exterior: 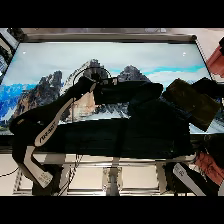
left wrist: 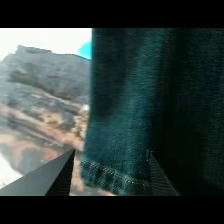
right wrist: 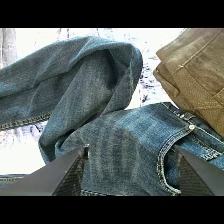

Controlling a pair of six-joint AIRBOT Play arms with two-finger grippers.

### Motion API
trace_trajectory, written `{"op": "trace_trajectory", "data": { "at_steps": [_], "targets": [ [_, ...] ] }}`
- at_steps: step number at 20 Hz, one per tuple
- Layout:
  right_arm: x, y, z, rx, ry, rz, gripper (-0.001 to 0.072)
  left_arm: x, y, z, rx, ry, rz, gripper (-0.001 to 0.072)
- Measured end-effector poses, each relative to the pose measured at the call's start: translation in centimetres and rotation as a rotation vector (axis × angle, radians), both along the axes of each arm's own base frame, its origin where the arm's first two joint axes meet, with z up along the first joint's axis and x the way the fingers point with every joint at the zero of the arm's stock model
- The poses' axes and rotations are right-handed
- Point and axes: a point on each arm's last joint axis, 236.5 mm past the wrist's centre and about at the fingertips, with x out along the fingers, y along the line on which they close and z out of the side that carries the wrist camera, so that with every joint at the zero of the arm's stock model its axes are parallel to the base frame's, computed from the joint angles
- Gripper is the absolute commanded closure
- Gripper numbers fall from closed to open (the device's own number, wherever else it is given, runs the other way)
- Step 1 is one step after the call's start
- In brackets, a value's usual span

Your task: Fold the clothes and pants, and hang the long-sleeved shirts on hangers.

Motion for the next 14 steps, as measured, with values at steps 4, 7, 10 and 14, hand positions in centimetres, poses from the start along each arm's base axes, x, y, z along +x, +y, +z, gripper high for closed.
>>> {"op": "trace_trajectory", "data": {
  "at_steps": [4, 7, 10, 14],
  "targets": [
    [0.0, -0.1, 0.0, -0.003, 0.000, -0.002, 0.0107, -0.2, 0.7, -1.1, 0.029, 0.027, 0.001, 0.0009],
    [0.0, -0.1, 0.0, -0.004, 0.001, -0.002, 0.0107, -0.1, 1.7, -1.5, 0.054, 0.039, 0.011, 0.0009],
    [0.0, -0.1, -0.1, -0.003, 0.002, -0.001, 0.0106, -0.3, 2.2, -1.8, 0.069, 0.051, 0.015, 0.0011],
    [0.0, -0.1, -0.1, -0.002, 0.004, -0.001, 0.0106, -0.3, 2.5, -2.3, 0.085, 0.058, 0.007, 0.0028]
  ]
}}
